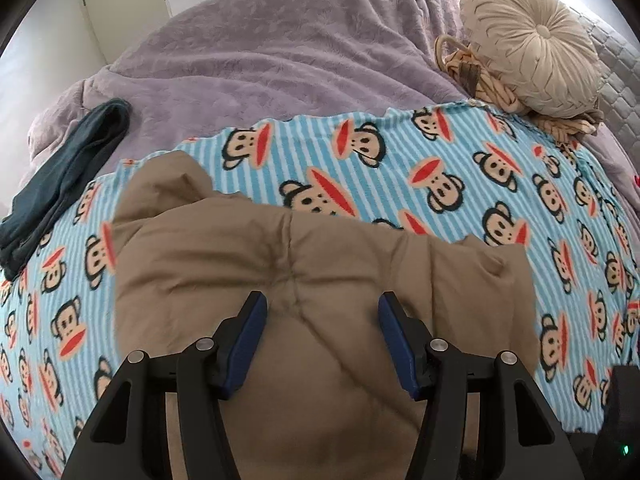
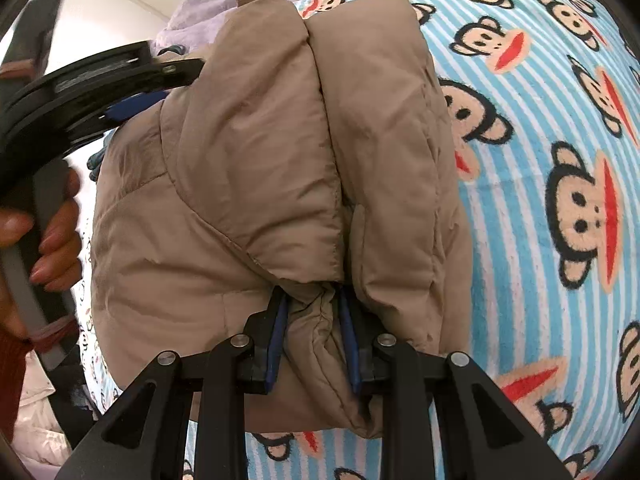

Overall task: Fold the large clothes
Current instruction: 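Press the folded bundle flat with both tools closed on its edge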

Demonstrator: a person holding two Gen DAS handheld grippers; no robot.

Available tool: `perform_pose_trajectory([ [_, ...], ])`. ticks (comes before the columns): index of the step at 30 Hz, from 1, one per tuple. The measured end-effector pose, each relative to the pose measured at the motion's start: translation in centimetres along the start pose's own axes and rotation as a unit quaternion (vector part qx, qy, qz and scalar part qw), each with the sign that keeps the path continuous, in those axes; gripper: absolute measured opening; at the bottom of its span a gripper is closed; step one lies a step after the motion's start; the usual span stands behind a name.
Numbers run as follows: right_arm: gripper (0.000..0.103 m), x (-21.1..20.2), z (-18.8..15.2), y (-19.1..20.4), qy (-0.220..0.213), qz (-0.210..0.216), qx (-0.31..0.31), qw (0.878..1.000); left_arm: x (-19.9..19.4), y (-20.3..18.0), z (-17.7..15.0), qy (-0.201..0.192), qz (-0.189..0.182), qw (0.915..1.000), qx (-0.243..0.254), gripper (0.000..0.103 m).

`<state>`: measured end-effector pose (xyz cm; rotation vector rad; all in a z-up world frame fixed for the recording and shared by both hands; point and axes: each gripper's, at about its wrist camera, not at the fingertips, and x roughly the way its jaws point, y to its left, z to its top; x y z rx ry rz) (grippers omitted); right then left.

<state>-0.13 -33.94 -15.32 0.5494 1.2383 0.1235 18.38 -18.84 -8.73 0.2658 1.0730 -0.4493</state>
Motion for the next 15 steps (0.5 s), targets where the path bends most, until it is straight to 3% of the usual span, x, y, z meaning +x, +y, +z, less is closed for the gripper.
perform_pose_trajectory([
  [6, 0.028, 0.3, 0.1, 0.5, -0.003, -0.006, 0.006, 1.0, -4.0, 1.3, -3.2, -0.011, 0.004, 0.9999, -0.003, 0.06],
  [13, 0.028, 0.6, 0.2, 1.0, -0.003, -0.009, 0.013, 1.0, -6.7, 4.0, -11.3, 0.006, 0.03, 0.998, -0.056, 0.06],
  [15, 0.028, 0.8, 0.1, 1.1, -0.003, -0.01, 0.016, 1.0, -6.4, 4.5, -13.1, 0.016, 0.027, 0.997, -0.071, 0.07],
])
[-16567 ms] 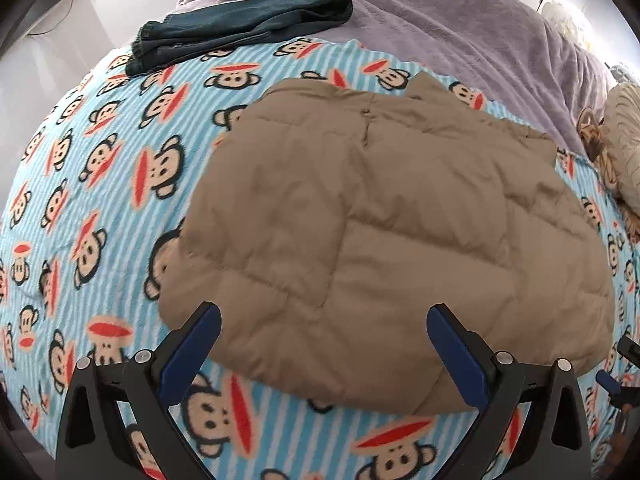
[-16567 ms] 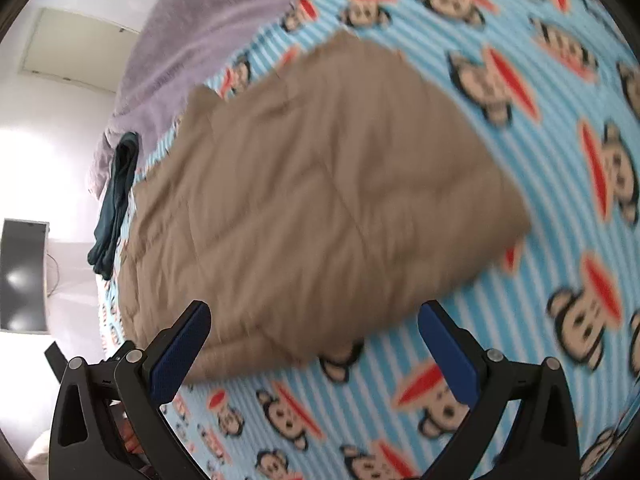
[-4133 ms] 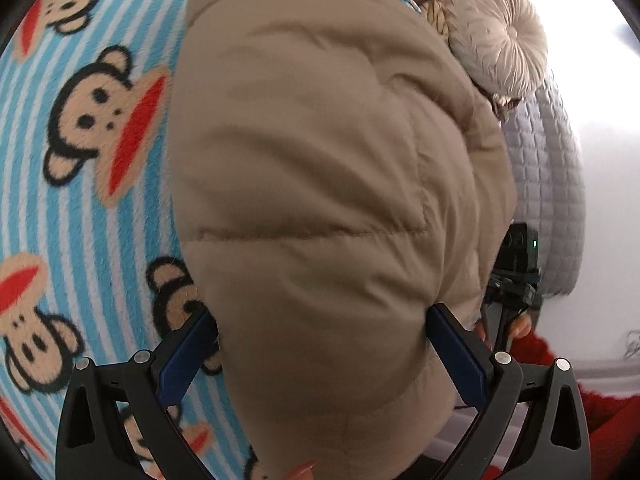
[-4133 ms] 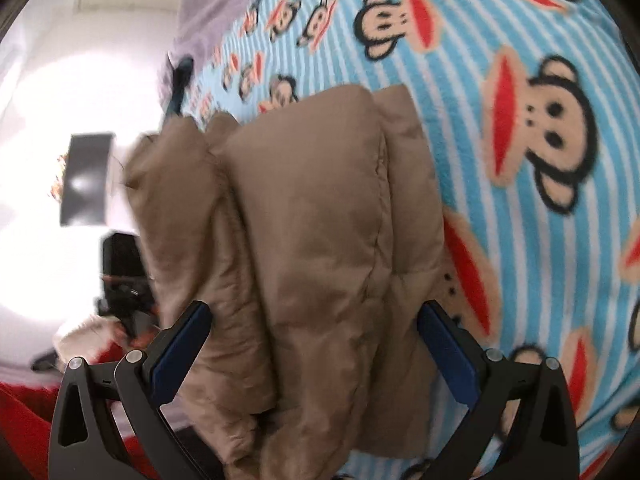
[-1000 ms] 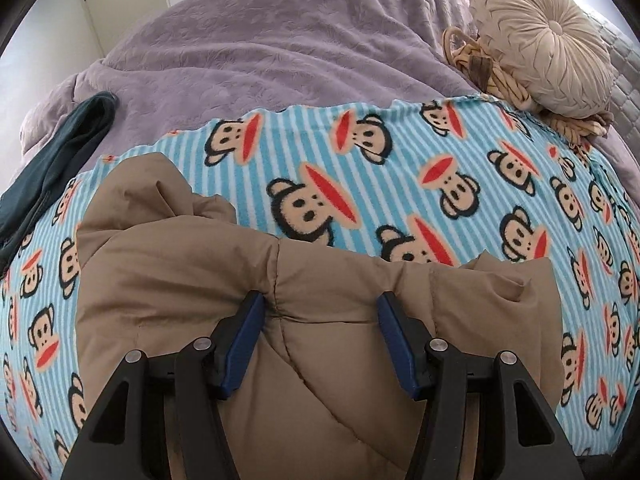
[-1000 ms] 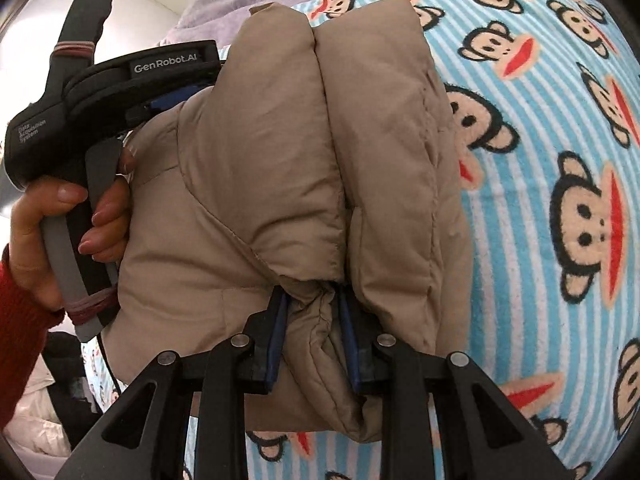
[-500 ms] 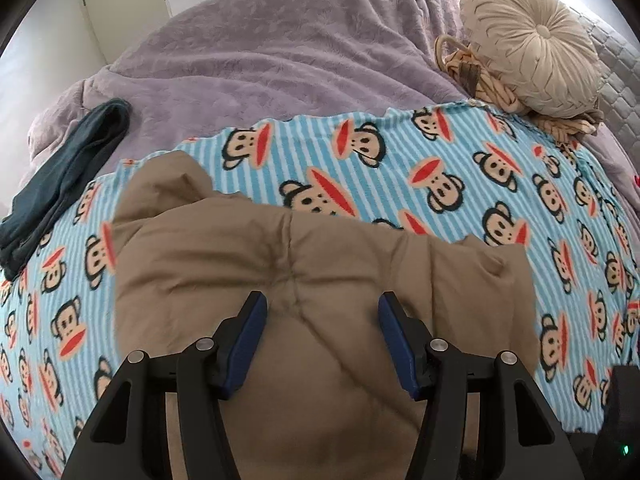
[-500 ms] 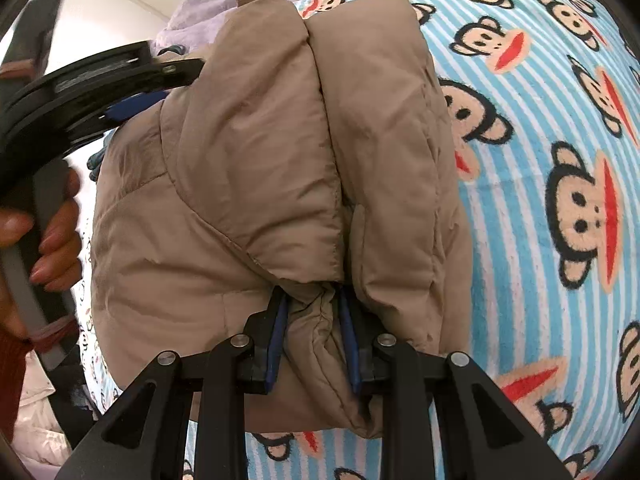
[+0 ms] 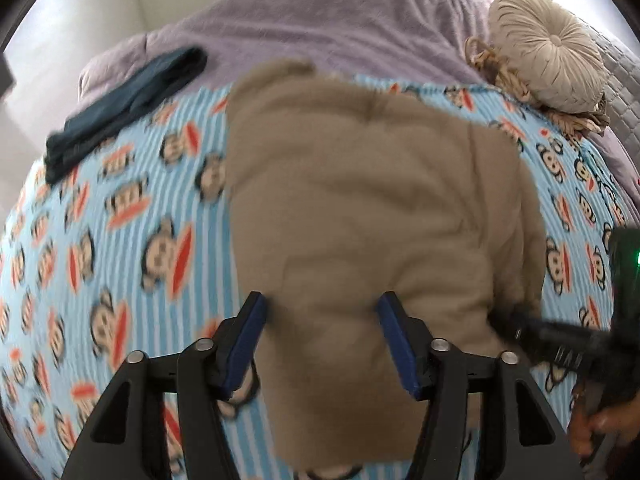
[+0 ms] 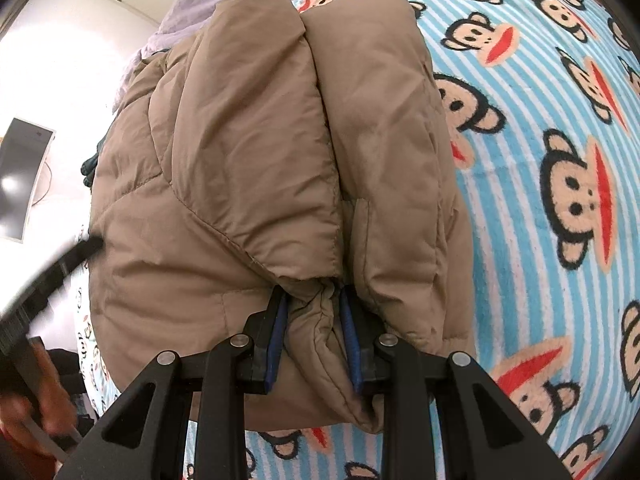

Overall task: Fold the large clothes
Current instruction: 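Press the folded bundle flat with both tools closed on its edge, then open both tools and lift them off the folded jacket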

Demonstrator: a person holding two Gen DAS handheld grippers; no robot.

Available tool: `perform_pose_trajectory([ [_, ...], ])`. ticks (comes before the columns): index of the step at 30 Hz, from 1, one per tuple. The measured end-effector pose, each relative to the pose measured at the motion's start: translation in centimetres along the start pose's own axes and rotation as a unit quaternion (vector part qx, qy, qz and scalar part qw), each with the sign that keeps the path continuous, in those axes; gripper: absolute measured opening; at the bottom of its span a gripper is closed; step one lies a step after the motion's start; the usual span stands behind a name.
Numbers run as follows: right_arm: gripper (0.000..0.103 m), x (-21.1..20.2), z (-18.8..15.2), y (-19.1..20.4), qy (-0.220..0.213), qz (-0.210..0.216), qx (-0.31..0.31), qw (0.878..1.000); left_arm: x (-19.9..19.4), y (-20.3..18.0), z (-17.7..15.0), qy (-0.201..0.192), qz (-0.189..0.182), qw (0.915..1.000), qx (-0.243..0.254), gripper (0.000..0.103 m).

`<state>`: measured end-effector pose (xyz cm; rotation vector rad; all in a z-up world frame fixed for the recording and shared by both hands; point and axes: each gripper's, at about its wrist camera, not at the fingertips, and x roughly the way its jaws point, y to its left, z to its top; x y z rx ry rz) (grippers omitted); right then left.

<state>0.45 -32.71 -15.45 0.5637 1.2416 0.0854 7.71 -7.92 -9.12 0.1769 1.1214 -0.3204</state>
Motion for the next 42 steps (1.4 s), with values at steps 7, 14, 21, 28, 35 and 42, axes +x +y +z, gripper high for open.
perform_pose_trajectory([
  [7, 0.029, 0.2, -0.4, 0.9, 0.008, -0.02, -0.004, 1.0, 1.6, 1.9, -1.4, 0.016, -0.018, 0.9984, -0.051, 0.085],
  [14, 0.048, -2.1, 0.5, 2.2, 0.037, -0.028, 0.02, 0.999, 0.4, 1.5, -0.6, 0.025, -0.01, 0.9989, -0.039, 0.085],
  [21, 0.055, -4.9, -0.2, 3.1, 0.037, -0.044, 0.023, 0.998, -1.4, 1.5, -0.9, 0.037, -0.015, 0.9979, -0.051, 0.085],
  [28, 0.067, -6.9, -2.0, 3.4, 0.04, -0.044, 0.039, 0.997, -4.3, 1.5, -2.5, 0.047, -0.029, 0.9965, -0.062, 0.085],
  [35, 0.079, -8.7, -3.9, 4.2, 0.045, -0.05, 0.022, 0.997, -7.4, 2.0, -4.6, 0.051, -0.017, 0.9959, -0.073, 0.085],
  [42, 0.083, -11.9, -4.3, 6.3, 0.009, -0.061, -0.013, 0.998, -10.7, 2.4, -5.3, 0.031, -0.024, 0.9948, -0.094, 0.103],
])
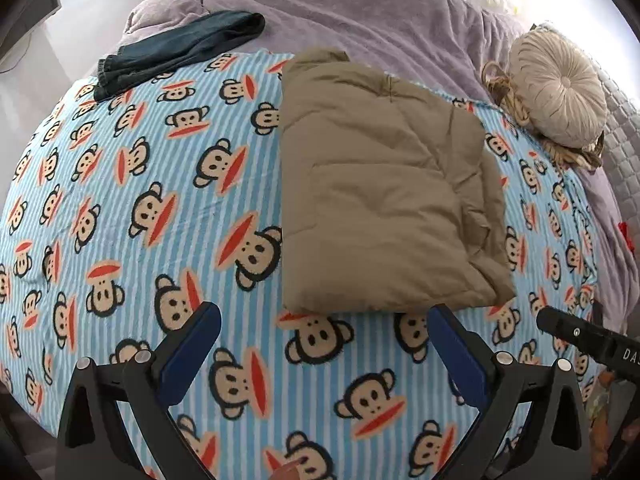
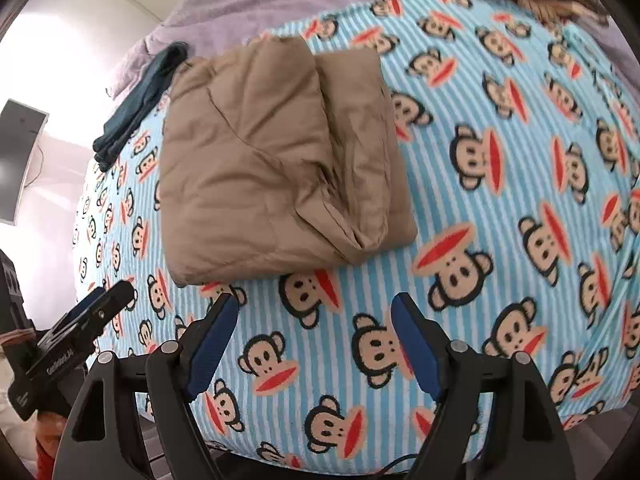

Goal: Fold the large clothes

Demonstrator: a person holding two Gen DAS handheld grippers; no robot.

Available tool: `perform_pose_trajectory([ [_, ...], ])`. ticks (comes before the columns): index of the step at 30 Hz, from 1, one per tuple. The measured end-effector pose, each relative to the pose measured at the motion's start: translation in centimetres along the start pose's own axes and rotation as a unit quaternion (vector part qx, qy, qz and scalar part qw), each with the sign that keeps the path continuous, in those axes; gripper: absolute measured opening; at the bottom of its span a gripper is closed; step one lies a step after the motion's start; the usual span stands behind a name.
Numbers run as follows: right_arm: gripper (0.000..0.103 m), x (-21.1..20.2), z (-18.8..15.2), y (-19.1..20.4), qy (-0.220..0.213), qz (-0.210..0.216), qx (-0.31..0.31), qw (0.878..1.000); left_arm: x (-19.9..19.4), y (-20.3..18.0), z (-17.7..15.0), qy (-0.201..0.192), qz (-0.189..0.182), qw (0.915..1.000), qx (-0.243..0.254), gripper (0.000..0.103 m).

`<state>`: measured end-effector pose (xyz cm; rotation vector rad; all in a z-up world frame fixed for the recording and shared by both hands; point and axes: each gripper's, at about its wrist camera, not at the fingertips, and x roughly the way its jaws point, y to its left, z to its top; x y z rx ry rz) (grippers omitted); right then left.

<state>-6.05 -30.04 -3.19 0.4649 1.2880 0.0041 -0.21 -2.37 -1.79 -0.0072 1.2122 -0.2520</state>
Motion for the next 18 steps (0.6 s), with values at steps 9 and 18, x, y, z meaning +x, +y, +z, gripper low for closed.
perform_pose_trajectory([
  [9, 0.103, -4.6, -0.2, 2.0, -0.075, -0.024, -0.03, 0.996, -4.4, -0.8, 0.5, -0.041, 0.022, 0.9989, 0.0, 0.103],
  [18, 0.103, -8.5, 0.3, 3.9, -0.126, -0.062, -0.042, 0.989, -10.0, -1.4, 1.3, -0.11, 0.061, 0.9921, -0.001, 0.103],
])
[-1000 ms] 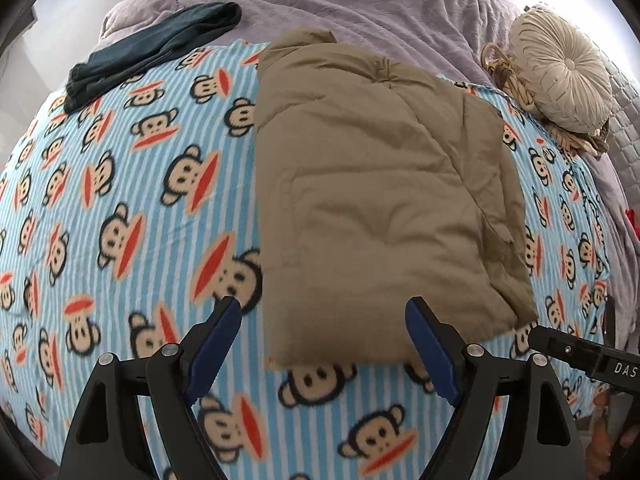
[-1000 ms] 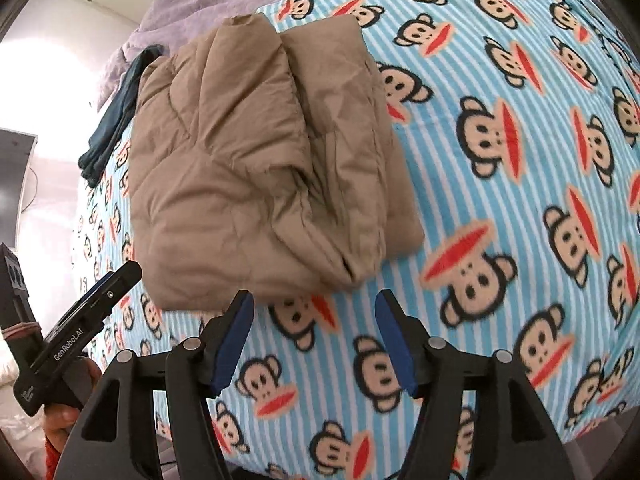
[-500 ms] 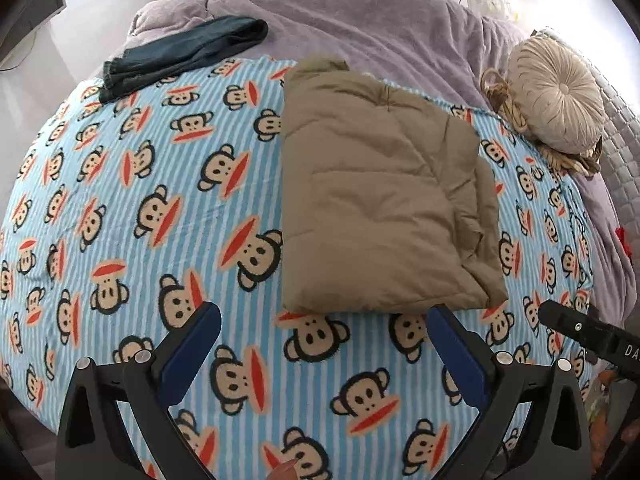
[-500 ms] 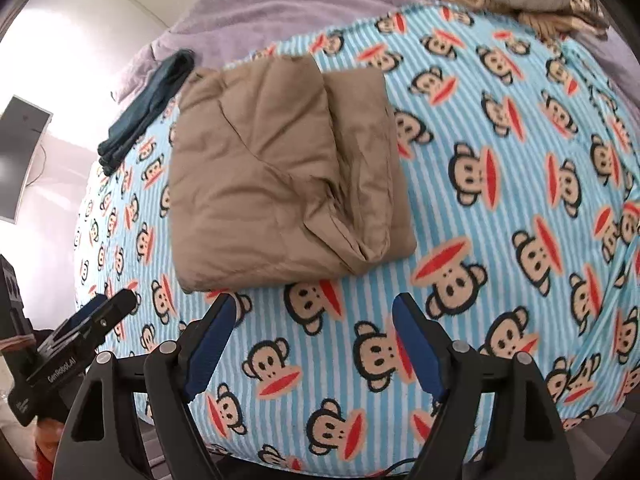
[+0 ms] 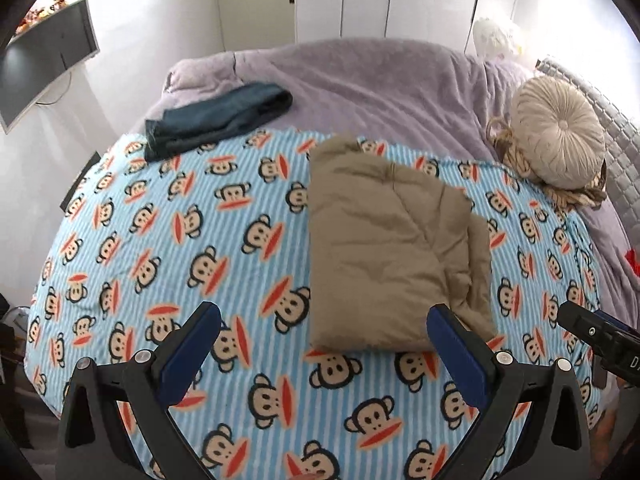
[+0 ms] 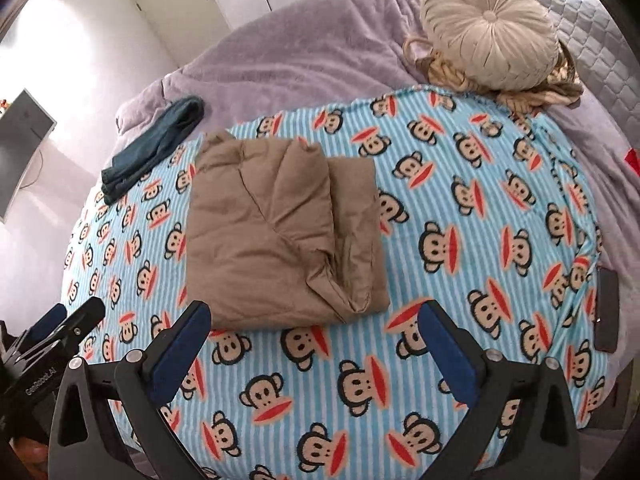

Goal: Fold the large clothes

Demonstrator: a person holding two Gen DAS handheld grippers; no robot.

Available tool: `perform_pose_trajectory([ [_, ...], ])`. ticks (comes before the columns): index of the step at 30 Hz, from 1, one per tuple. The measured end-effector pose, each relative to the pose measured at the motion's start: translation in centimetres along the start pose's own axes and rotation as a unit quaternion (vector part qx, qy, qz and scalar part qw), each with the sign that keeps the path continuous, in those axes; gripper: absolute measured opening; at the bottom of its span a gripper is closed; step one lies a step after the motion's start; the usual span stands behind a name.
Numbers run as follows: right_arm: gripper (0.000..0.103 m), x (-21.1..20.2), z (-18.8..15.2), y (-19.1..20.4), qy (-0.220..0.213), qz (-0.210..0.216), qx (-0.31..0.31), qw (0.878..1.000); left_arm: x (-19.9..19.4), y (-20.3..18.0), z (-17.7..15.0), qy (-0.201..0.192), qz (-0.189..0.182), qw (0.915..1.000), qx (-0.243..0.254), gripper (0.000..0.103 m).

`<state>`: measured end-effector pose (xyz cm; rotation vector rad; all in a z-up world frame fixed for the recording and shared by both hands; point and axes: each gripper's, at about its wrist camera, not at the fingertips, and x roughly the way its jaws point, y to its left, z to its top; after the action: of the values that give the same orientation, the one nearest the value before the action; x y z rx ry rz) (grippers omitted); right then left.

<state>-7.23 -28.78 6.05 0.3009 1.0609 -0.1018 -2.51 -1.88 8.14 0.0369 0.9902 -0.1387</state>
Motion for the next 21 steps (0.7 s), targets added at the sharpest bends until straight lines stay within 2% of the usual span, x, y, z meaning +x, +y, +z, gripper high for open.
perform_pose_trajectory([
  [9, 0.103, -2.4, 0.3, 1.0, -0.034, -0.031, -0.029, 0.999, -2.6, -0.2, 0.5, -0.02, 0.012, 0.9997, 0.002, 0.103],
  [21, 0.103, -2.9, 0.6, 1.2, -0.038, -0.032, -0.037, 0.998, -3.2, 0.1, 0.2, -0.014, 0.03, 0.9994, -0.008, 0.103],
])
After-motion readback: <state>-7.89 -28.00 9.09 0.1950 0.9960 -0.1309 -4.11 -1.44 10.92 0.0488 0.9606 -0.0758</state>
